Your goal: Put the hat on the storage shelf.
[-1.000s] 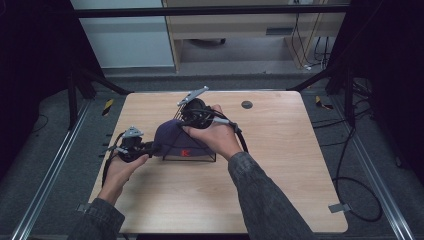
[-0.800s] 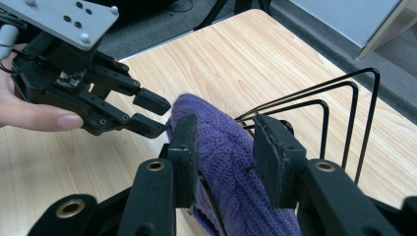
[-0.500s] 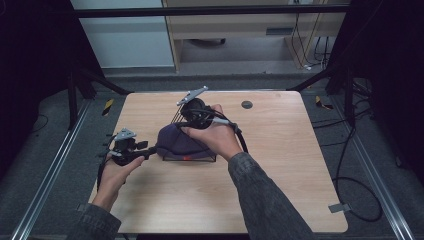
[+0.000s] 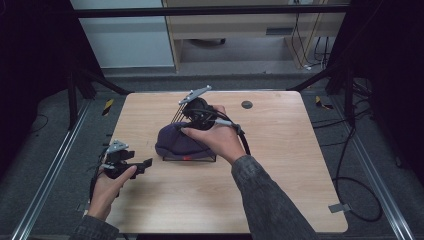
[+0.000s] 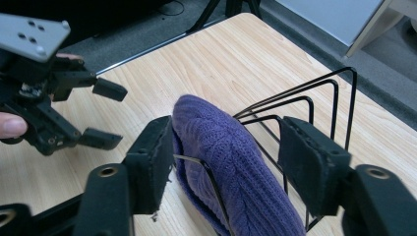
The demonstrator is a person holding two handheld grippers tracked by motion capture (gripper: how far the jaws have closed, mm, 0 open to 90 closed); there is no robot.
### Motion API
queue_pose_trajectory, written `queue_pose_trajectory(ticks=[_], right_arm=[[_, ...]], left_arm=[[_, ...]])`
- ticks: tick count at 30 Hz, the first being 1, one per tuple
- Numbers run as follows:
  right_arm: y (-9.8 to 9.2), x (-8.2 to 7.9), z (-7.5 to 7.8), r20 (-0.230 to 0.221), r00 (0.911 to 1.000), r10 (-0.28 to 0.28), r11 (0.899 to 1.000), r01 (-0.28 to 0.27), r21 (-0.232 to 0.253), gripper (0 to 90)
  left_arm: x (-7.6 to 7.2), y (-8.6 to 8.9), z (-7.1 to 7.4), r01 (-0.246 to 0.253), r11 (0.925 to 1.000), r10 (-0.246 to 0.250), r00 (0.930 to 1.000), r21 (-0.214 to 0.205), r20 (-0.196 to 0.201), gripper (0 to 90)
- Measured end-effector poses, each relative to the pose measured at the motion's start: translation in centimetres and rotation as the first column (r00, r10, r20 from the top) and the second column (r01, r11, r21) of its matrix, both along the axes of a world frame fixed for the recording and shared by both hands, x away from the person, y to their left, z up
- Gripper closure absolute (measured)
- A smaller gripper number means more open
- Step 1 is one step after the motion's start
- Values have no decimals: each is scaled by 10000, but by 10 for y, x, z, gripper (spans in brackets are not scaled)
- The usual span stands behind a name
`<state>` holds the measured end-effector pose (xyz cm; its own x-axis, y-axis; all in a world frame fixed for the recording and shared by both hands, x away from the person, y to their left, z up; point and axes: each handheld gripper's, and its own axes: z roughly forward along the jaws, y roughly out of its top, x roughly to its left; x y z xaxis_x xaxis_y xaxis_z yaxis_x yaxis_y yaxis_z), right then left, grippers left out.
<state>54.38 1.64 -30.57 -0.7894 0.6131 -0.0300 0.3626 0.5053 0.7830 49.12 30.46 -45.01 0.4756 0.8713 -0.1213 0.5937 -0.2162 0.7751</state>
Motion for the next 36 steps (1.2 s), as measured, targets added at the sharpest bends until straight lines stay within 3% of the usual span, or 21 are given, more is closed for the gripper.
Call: queue_pose_trajectory(ticks=[7, 13, 21, 25, 32, 36], right_arm=[[-6, -3, 3, 50, 10000, -82, 9999, 82, 87, 240], [-26, -6, 11, 366, 9980, -514, 9971, 493, 572, 143], [-73, -18, 14, 844, 9898, -1149, 9897, 1067, 951, 91], [-100, -23, 8, 776, 9855, -1512, 9843, 1429, 1035, 76], [-135, -33, -4, 693, 9808, -1822, 9784, 1739, 1116, 69], [-155, -38, -12, 723, 9735, -2168, 9715, 2079, 1134, 94]], left_arm=[[-1, 5, -8, 97, 9991, -96, 10000, 409, -19, 79], [0, 7, -13, 90, 9972, -86, 9999, 745, -52, 67], [-1, 5, -15, 211, 9933, -199, 9997, 1138, -121, 62], [-1, 3, -18, 360, 9865, -329, 9992, 1598, -218, 60], [0, 1, -20, 463, 9833, -426, 9988, 1761, -250, 56], [0, 1, -22, 504, 9813, -467, 9986, 1856, -242, 56]])
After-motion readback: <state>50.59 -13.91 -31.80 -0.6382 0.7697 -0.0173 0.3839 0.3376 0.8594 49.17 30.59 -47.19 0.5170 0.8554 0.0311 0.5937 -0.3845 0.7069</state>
